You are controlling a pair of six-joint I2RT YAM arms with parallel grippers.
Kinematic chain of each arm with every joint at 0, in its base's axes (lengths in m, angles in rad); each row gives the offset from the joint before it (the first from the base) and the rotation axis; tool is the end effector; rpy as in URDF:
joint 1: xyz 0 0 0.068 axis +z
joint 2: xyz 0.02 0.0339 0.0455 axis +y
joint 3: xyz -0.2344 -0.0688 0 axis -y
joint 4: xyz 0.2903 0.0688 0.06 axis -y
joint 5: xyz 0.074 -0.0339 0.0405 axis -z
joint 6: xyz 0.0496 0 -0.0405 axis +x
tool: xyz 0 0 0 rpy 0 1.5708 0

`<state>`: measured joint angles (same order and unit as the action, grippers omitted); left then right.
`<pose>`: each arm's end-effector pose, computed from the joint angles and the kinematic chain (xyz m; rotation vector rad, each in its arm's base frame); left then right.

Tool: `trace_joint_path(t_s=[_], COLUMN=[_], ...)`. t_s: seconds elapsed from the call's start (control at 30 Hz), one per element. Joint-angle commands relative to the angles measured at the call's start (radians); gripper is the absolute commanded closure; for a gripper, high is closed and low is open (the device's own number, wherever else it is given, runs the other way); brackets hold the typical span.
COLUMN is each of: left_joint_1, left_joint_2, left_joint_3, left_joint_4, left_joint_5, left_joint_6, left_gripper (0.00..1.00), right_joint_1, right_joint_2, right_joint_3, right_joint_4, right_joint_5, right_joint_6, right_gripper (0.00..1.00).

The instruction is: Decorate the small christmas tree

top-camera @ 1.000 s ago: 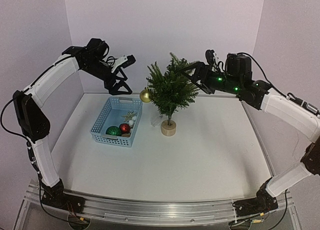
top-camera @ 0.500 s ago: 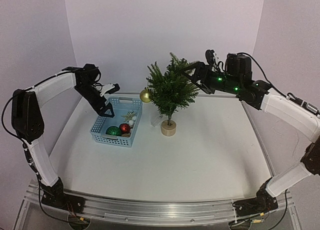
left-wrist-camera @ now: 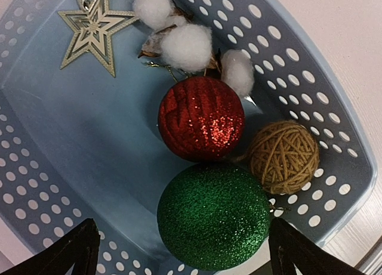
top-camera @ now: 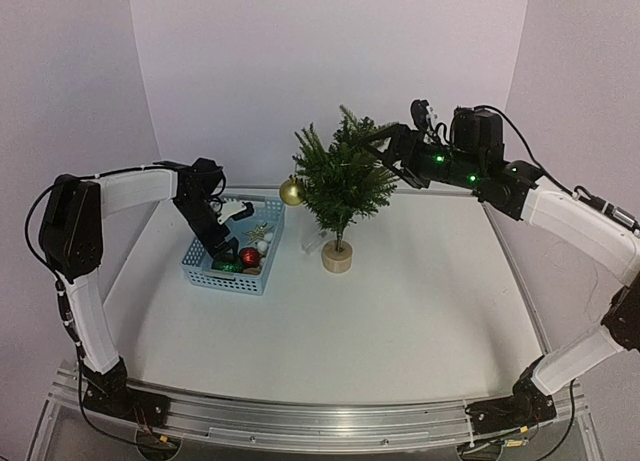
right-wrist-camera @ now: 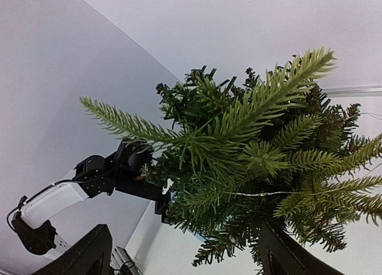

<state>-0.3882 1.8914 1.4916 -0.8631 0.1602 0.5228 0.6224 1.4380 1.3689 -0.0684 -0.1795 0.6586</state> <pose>0.3875 -0.1670 0.1610 1.2710 2.5149 -0.1963 0.3234 0.2429 0.3688 -0.1103 1.8311 1.0840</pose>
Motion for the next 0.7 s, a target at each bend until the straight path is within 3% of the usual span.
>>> trace_joint_path(t_s=[0.0,0.5,0.67], left_joint_1=[-0.011,-0.011,-0.011], left_joint_2=[0.029,0.094,0.1], left_joint_3=[0.0,0.048,0.085], left_joint_4=[-0.005,-0.089,-0.108], left_joint_5=[0.004,0.062,0.064], left_joint_6=[-0.018,-0.05,-0.049], left_gripper=[0.04,0.17,0.29], right_joint_1=[-0.004,-0.004,-0.004], right_joint_2=[-0.025,-0.037,-0.034], right_joint_3=[0.0,-0.016,-0.011], right_joint_4=[0.03,0.03,0.032], right_joint_5=[0.008,0.015,0.013], right_joint_6=[0.0,0.002,0.001], right_gripper=[0.15,0.15,0.15])
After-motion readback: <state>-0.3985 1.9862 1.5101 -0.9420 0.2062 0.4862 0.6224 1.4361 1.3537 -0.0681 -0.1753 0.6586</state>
